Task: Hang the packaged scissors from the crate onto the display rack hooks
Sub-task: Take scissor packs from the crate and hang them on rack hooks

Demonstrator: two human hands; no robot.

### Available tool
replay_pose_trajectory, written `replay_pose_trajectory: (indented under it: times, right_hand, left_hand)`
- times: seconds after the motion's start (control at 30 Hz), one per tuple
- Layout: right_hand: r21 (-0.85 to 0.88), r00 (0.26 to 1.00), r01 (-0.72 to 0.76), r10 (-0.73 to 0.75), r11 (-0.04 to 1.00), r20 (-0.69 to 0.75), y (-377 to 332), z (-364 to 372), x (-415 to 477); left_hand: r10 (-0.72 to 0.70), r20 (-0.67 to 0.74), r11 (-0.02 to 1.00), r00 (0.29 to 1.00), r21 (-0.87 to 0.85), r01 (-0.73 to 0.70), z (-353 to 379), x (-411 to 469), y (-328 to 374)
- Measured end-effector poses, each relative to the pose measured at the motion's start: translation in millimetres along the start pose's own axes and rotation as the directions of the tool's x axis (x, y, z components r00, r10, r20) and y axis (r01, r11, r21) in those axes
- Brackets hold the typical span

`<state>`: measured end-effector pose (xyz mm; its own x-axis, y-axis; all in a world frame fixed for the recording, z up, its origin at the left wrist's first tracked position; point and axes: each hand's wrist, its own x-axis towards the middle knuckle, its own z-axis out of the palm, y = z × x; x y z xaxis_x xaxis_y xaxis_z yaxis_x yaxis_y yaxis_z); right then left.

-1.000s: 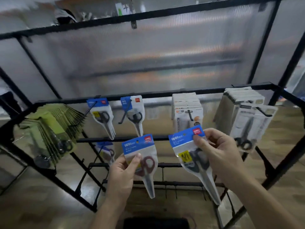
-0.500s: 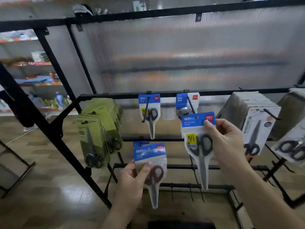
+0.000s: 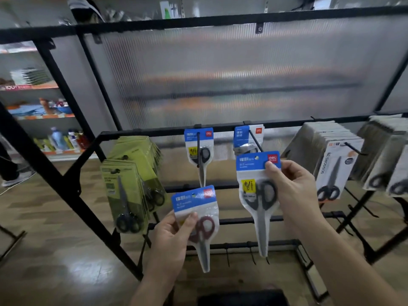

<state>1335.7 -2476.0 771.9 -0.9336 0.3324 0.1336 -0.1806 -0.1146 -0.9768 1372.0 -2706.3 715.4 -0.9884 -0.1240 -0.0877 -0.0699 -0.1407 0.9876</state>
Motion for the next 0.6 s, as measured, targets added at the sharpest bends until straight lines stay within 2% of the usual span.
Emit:
replay_pose_trajectory:
  times: [0.17, 0.27, 0.4, 0.6]
  right_hand:
    - [-0.032, 0.981, -0.056, 0.061, 0.998, 0.184, 2.9, 39.1, -11.2]
    - [-0.011, 0.970, -0.050, 0.051, 0.999, 0.239, 5.9, 66.6, -13.9]
    - [-0.051, 0.977, -0.041, 0.051, 0.998, 0.209, 18.5, 90.5, -16.4]
    - [-0.063, 0.996, -0.078, 0.081, 0.995, 0.044, 36.8, 107.0, -17.9]
  left_hand:
    - [0.000, 0.001, 1.000, 1.000, -0.028, 0.000, -3.7, 2.8, 0.9]
    - [0.017, -0.038, 0.999, 0.999, -0.033, -0.018, -18.0, 5.2, -1.7]
    - [-0.019, -0.093, 0.998, 0.995, -0.054, 0.014, -42.7, 8.6, -11.2]
    - [-0.037, -0.077, 0.999, 0.996, 0.008, 0.038, -71.2, 14.7, -24.2]
